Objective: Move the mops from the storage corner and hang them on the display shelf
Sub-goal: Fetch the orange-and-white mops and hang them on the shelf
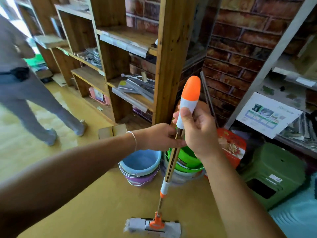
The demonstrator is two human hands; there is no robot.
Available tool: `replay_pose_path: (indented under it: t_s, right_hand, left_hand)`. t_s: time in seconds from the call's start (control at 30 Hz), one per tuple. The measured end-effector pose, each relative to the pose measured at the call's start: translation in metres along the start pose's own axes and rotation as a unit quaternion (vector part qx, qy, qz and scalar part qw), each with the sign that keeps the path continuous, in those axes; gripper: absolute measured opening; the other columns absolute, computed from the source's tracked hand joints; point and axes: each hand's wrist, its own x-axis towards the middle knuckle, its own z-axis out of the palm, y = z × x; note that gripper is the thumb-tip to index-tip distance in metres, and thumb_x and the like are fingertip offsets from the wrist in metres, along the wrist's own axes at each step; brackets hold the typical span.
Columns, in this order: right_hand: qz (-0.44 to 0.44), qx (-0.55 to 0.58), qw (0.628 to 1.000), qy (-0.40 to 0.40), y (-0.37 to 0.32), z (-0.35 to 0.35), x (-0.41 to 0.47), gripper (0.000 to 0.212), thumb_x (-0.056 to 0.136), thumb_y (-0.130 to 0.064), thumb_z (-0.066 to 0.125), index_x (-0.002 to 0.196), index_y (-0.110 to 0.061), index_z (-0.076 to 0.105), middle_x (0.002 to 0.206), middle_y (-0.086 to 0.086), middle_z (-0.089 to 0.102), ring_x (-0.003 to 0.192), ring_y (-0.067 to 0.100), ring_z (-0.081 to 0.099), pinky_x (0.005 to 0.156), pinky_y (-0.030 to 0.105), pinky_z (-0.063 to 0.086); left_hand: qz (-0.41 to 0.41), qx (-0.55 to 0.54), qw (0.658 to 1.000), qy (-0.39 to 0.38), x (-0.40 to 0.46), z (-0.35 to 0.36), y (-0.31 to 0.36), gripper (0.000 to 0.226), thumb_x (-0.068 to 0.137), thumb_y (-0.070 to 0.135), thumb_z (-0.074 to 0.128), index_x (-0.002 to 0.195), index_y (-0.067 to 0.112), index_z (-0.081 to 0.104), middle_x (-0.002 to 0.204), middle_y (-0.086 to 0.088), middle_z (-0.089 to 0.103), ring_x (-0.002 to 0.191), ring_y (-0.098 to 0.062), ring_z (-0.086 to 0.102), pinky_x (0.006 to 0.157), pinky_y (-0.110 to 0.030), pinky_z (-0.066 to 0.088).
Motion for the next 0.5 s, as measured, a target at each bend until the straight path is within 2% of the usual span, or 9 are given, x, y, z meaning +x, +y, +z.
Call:
replay_pose_path:
  t_s: [0.1, 0.17, 0.23, 0.33, 0.43, 0.5]
  right_hand:
    - [0.004, 0.036, 0.998, -0.047, -0.013, 0.033, -0.003, 0.017, 0.093, -0.039, 0.060, 0.082, -0.030, 0.069, 0.081, 0.007, 0.073, 0.076, 0.022, 0.070, 0.078, 0.041, 0.057]
    - [0.009, 0.048, 0.995, -0.091, -0.023, 0.058, -0.006, 0.017, 0.095, -0.034, 0.061, 0.083, -0.024, 0.068, 0.081, 0.009, 0.073, 0.073, 0.016, 0.069, 0.075, 0.036, 0.057]
    - [0.003, 0.059, 0.990, -0.128, -0.034, 0.082, -0.008, 0.021, 0.093, -0.034, 0.062, 0.083, -0.016, 0.067, 0.078, 0.011, 0.071, 0.070, 0.014, 0.067, 0.071, 0.032, 0.055]
    - [-0.011, 0.062, 0.981, -0.181, -0.054, 0.120, -0.012, 0.026, 0.093, -0.035, 0.061, 0.084, -0.012, 0.067, 0.079, 0.015, 0.069, 0.072, 0.025, 0.068, 0.072, 0.042, 0.056]
    - [-0.024, 0.051, 0.972, -0.228, -0.074, 0.162, -0.019, 0.025, 0.093, -0.042, 0.060, 0.080, -0.021, 0.068, 0.079, 0.012, 0.071, 0.075, 0.028, 0.070, 0.073, 0.050, 0.058]
    - [-0.025, 0.059, 0.965, -0.253, -0.087, 0.191, -0.024, 0.027, 0.094, -0.041, 0.060, 0.081, -0.019, 0.069, 0.074, 0.008, 0.071, 0.070, 0.020, 0.069, 0.072, 0.047, 0.058]
  left_hand:
    - [-0.030, -0.044, 0.999, 0.007, -0.036, -0.016, -0.012, 0.040, 0.093, 0.042, 0.061, 0.105, 0.003, 0.064, 0.090, -0.013, 0.065, 0.084, -0.026, 0.069, 0.061, -0.021, 0.056]
    - [-0.040, -0.054, 0.997, 0.021, -0.062, -0.027, -0.023, 0.036, 0.095, 0.038, 0.060, 0.109, 0.005, 0.064, 0.093, -0.010, 0.064, 0.083, -0.019, 0.066, 0.058, -0.016, 0.054]
    - [-0.043, -0.078, 0.995, 0.034, -0.089, -0.036, -0.036, 0.035, 0.096, 0.035, 0.059, 0.114, 0.006, 0.064, 0.098, -0.009, 0.065, 0.084, -0.015, 0.063, 0.069, -0.026, 0.060]
    - [-0.058, -0.118, 0.989, 0.062, -0.132, -0.052, -0.056, 0.034, 0.096, 0.035, 0.059, 0.113, 0.006, 0.065, 0.094, -0.003, 0.064, 0.086, -0.012, 0.061, 0.085, -0.045, 0.059]
    - [-0.076, -0.135, 0.984, 0.090, -0.178, -0.071, -0.072, 0.020, 0.096, 0.031, 0.060, 0.105, 0.015, 0.066, 0.088, 0.005, 0.063, 0.083, -0.009, 0.060, 0.087, -0.046, 0.058]
    - [-0.080, -0.144, 0.980, 0.108, -0.208, -0.084, -0.080, 0.016, 0.096, 0.030, 0.059, 0.102, 0.017, 0.067, 0.086, 0.006, 0.062, 0.079, -0.006, 0.059, 0.087, -0.046, 0.058]
